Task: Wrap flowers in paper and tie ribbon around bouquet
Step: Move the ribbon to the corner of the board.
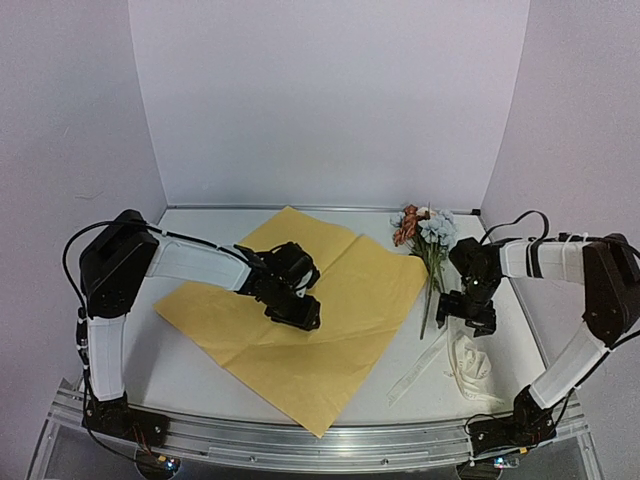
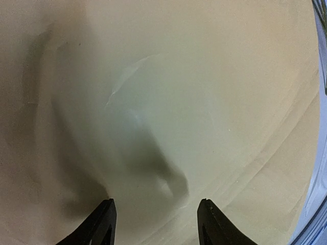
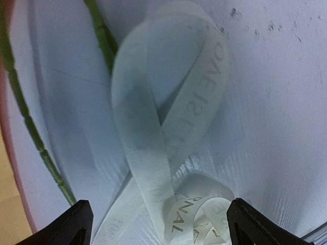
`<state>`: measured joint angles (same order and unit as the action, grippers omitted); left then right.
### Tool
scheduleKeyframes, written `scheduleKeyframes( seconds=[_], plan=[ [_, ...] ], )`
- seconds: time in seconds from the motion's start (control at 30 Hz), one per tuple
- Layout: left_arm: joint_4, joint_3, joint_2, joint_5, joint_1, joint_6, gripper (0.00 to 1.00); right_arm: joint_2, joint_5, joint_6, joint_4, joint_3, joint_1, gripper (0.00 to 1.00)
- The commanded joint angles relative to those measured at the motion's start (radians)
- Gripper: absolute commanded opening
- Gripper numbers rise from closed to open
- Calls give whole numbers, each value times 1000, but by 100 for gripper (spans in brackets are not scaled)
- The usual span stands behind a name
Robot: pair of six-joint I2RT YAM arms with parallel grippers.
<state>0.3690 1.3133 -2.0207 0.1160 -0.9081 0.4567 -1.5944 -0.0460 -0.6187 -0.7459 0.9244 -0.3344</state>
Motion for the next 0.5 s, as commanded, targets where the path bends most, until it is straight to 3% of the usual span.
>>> scheduleKeyframes(
  seconds=[0.0, 0.33, 0.4, 0.47],
  plan=[
    [29, -37, 31, -26, 0, -22, 56, 27, 113, -50, -5, -32, -2, 94],
    [41, -75, 38, -32, 20, -61, 55, -121, 119, -84, 48, 24, -2, 84],
    [46, -78, 44, -27, 27, -76, 55, -125, 127, -89, 52, 18, -2, 78],
    [48, -82, 49, -18, 31, -92, 55, -110, 144, -93, 52, -3, 0, 65]
  ],
)
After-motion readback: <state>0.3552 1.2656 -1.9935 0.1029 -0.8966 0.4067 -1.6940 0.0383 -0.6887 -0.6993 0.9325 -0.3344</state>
